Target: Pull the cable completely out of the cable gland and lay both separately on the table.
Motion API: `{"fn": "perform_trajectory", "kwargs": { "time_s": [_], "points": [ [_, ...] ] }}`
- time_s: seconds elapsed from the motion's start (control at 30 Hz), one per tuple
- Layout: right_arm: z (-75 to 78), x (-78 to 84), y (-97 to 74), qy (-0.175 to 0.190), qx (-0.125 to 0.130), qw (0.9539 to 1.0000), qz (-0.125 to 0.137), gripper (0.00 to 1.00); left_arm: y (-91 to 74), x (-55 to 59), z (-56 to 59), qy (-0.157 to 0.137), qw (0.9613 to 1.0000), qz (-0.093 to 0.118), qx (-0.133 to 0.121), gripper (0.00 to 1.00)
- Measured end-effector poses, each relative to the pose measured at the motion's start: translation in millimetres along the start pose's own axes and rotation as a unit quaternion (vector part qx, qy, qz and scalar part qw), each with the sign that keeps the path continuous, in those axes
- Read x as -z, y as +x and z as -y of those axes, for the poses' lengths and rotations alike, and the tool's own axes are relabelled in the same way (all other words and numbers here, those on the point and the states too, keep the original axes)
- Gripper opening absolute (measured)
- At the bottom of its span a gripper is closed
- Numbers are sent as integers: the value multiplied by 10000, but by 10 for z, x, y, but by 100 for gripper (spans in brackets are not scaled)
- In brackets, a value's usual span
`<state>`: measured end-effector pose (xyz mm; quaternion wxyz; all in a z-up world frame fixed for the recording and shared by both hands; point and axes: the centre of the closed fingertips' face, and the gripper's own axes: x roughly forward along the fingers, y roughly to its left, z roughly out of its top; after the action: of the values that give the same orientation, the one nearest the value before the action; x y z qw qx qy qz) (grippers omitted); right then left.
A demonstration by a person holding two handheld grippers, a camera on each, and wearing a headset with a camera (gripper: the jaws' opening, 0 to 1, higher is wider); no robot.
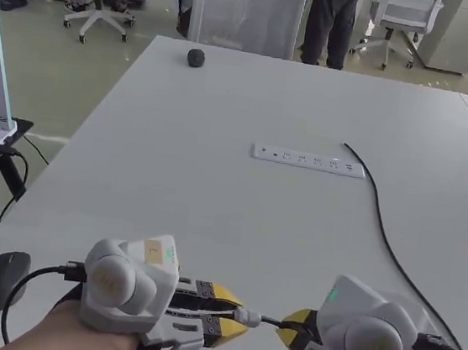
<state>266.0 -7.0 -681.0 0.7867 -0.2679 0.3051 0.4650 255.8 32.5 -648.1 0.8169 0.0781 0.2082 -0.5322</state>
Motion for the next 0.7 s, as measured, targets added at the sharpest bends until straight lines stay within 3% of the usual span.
{"fn": "perform_trajectory", "kwargs": {
  "time_s": [0.43, 0.7],
  "points": [
    [133, 245, 42, 710, 109, 9973, -137, 0, 6, 12, 0, -8, 10000, -13, 24, 15],
    [194, 423, 85, 1301, 136, 9905, -412, 0, 17, 16, -16, -18, 10000, -12, 28, 15]
  ]
}}
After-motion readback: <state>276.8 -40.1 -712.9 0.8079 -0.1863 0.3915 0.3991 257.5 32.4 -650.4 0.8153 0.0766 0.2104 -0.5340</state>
